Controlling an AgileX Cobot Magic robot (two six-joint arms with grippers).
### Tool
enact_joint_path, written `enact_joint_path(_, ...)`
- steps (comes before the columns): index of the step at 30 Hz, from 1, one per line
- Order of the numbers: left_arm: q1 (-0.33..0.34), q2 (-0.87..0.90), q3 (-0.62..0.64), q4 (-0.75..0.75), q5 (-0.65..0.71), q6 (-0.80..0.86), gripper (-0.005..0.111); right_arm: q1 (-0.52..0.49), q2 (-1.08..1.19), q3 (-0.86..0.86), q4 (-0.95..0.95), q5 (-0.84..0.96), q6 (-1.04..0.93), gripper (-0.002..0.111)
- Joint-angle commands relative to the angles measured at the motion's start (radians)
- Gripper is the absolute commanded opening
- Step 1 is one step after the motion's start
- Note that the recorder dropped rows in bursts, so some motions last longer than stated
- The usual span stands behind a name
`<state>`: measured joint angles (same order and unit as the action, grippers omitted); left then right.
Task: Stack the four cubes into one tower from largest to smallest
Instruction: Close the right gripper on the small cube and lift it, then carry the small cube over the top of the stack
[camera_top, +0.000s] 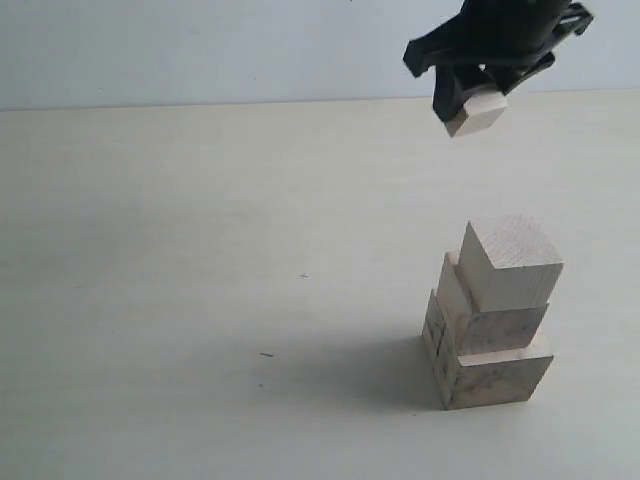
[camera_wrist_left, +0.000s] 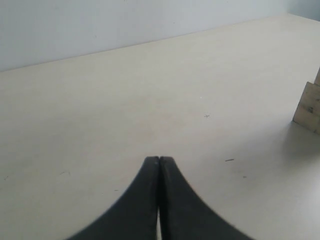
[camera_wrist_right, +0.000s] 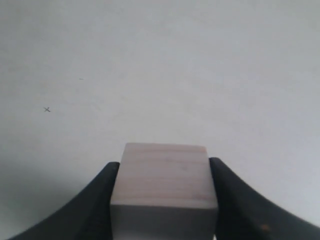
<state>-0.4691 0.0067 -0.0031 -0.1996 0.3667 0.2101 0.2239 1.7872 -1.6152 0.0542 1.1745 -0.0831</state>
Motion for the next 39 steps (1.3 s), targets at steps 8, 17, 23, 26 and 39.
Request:
enact_joint_path(8, 0.006, -0.007, 0.003, 0.003, -0.006, 0.0, 0.0, -0.003, -0.412, 0.112, 0.106, 0.047, 0.095, 0.005)
enact_joint_path(17, 0.006, -0.007, 0.003, 0.003, -0.006, 0.0, 0.0, -0.003, -0.639, 0.42, 0.177, 0.047, 0.115, 0.005)
enact_joint_path(23, 0.006, -0.007, 0.003, 0.003, -0.006, 0.0, 0.0, -0.003, -0.697, 0.485, 0.184, 0.047, 0.115, 0.005)
enact_joint_path(26, 0.006, -0.007, 0.003, 0.003, -0.006, 0.0, 0.0, 0.027, -0.694, 0.485, 0.209, 0.047, 0.115, 0.005)
enact_joint_path(39, 0.006, -0.007, 0.003, 0.003, -0.006, 0.0, 0.0, 0.097, -0.582, 0.481, 0.163, 0.047, 0.16, 0.005)
